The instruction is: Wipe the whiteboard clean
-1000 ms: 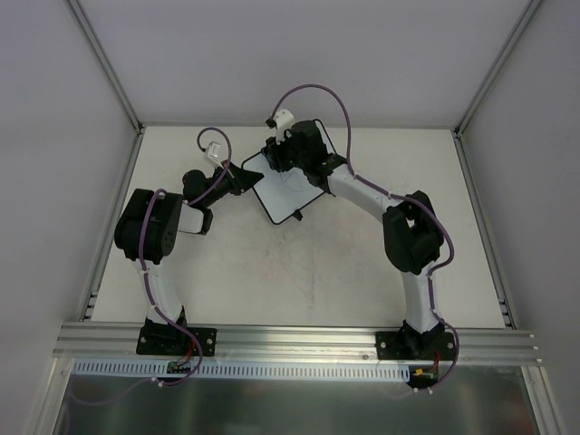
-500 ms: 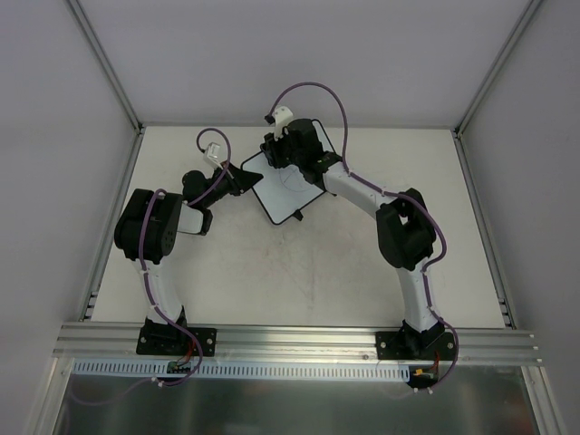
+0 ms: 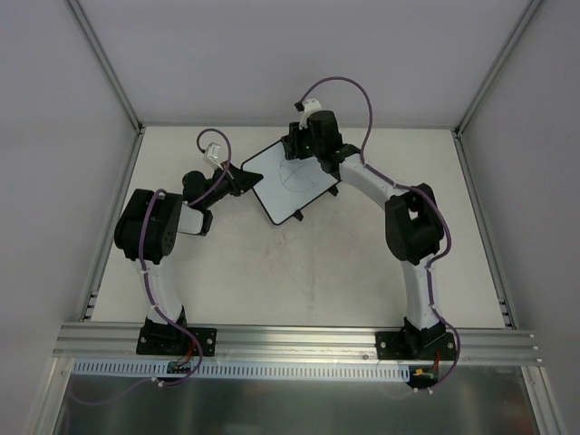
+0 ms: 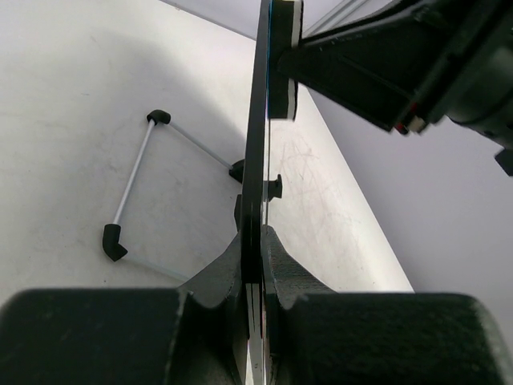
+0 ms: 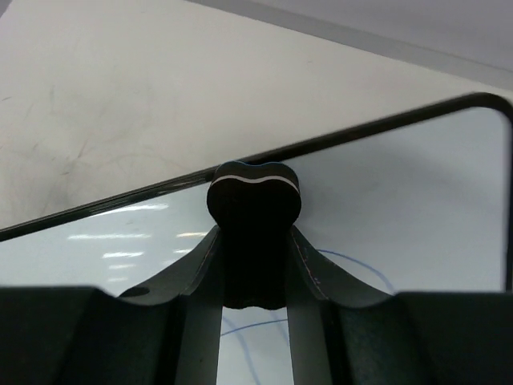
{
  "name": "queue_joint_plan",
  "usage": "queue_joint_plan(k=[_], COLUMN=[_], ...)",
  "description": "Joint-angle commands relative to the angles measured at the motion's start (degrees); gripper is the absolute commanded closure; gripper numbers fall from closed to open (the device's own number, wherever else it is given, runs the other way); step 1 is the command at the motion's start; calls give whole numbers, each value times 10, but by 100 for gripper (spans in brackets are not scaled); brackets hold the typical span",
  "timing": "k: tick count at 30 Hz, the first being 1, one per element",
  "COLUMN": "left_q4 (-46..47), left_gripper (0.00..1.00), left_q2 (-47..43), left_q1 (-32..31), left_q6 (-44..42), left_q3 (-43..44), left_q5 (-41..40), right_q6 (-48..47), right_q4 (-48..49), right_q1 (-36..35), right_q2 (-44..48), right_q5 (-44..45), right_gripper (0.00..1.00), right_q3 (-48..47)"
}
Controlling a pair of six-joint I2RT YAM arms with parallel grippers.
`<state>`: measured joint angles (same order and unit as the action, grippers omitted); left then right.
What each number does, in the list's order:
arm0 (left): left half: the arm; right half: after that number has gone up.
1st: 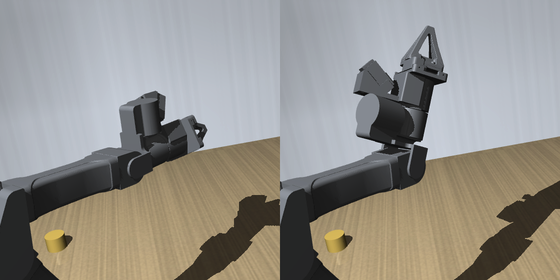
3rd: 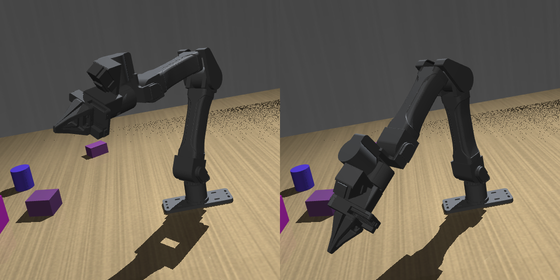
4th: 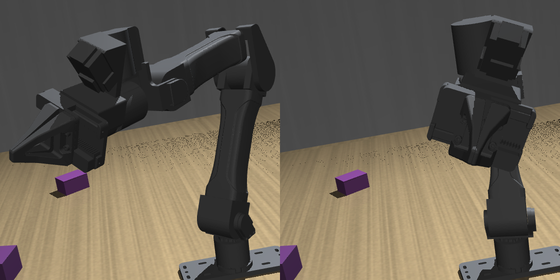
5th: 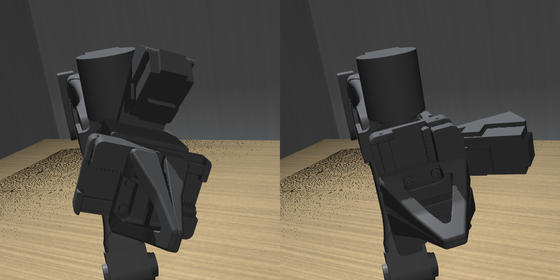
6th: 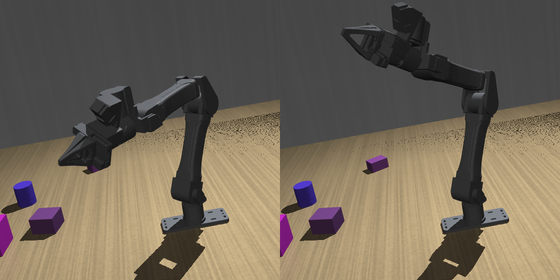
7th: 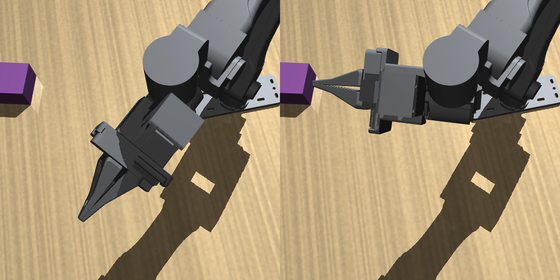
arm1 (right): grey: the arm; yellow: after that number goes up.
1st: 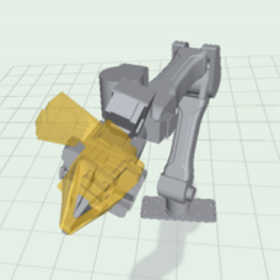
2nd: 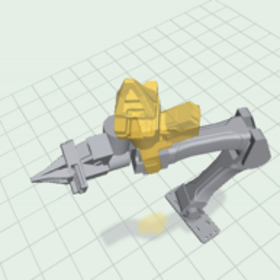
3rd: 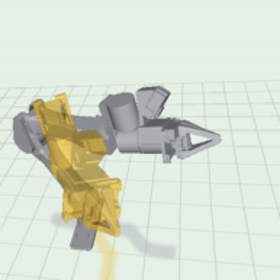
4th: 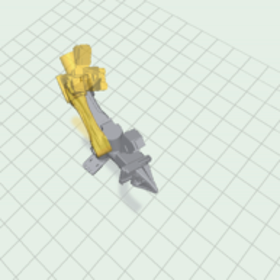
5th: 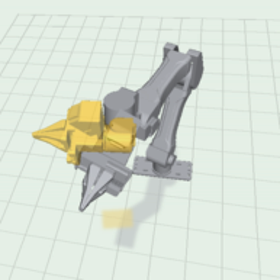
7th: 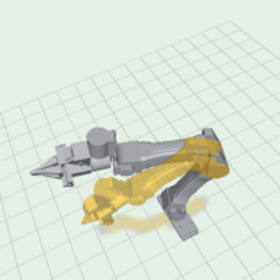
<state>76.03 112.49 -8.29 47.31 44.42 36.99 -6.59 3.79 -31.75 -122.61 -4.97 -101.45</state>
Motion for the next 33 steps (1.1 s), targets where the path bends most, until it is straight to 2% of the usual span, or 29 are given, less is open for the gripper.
queue_joint_plan(k=[1, 11, 21, 26, 33], left_q4=[203, 203, 203, 203, 203], left_gripper=[100, 100, 100, 100, 100], left_q2=[-4, -8, -5, -4, -5], left_q1=[-1, -1, -1, -2, -2], left_q6=[-55, -57, -56, -56, -56], left_q3=[-12, -16, -15, -14, -15], left_q5=[9, 8, 9, 9, 12], right_q6=[61, 106, 128, 102, 40], right_q4=[-13, -63, -50, -18, 31], right_q1=[46, 101, 114, 94, 21], right_q2=[-11, -34, -38, -22, 1], right_q5=[29, 111, 83, 73, 63], right_gripper=[100, 100, 100, 100, 100], right_q3=[3, 22, 41, 49, 70])
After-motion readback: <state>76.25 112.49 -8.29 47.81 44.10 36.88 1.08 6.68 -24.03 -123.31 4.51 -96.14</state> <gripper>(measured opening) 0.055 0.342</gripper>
